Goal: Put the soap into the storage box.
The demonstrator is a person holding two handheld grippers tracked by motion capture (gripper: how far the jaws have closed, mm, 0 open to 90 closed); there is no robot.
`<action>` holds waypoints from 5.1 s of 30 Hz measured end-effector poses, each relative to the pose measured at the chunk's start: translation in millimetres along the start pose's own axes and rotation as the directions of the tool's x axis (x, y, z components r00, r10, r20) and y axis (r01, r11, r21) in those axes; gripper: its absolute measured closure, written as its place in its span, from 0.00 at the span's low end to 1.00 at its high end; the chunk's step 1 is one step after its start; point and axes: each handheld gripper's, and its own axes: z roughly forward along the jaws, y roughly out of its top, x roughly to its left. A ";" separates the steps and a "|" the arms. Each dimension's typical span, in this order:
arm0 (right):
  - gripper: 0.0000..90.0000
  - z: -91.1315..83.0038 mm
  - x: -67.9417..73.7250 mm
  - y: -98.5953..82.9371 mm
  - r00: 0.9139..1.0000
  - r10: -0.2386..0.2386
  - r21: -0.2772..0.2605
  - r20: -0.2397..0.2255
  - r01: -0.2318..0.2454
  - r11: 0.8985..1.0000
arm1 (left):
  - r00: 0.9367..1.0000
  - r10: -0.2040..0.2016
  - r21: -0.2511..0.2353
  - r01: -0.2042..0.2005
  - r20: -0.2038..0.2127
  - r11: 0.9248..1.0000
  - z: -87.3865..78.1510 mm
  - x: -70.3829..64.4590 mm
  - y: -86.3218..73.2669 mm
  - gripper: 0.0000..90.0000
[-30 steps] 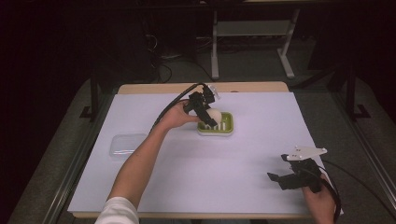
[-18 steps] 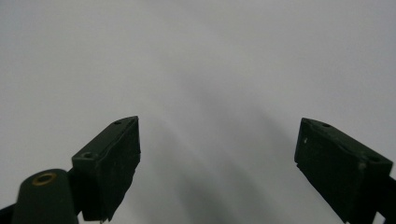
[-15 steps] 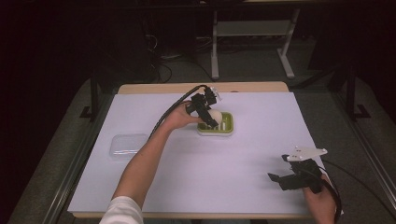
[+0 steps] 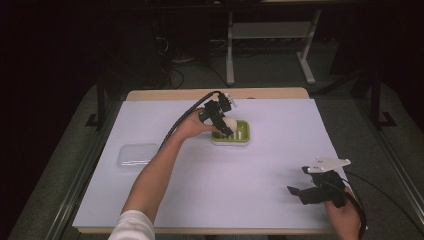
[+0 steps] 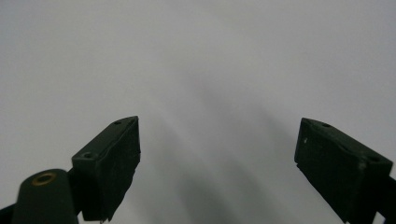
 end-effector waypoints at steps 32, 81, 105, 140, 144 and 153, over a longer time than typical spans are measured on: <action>0.15 1.2 -1.1 0.1 1.000 0.001 0.010 -0.007 -0.001 1.000 | 1.000 -0.005 0.023 0.005 -0.017 1.000 7.7 -1.1 3.8 0.28; 0.15 2.2 -3.3 0.7 1.000 0.020 0.016 -0.023 -0.020 1.000 | 1.000 0.014 0.049 -0.012 -0.021 0.999 13.1 -6.7 5.6 0.27; 0.15 5.6 -2.0 3.5 1.000 0.015 0.018 -0.025 -0.015 1.000 | 1.000 0.020 -0.049 -0.020 -0.007 0.999 -18.7 -11.5 4.3 0.27; 0.15 3.3 1.4 2.9 0.999 0.031 0.018 -0.013 -0.031 0.999 | 1.000 0.004 -0.123 -0.005 -0.007 0.992 -58.7 -28.7 -30.9 0.27; 0.15 2.3 -0.1 1.4 0.999 0.036 0.016 -0.010 -0.035 0.999 | 1.000 -0.003 -0.122 0.002 -0.007 0.993 -59.9 -29.9 -35.3 0.26; 0.15 1.4 -1.1 0.1 0.999 0.039 0.004 0.004 -0.039 0.999 | 1.000 0.010 -0.118 -0.010 -0.002 0.993 -61.9 -39.9 -40.7 0.26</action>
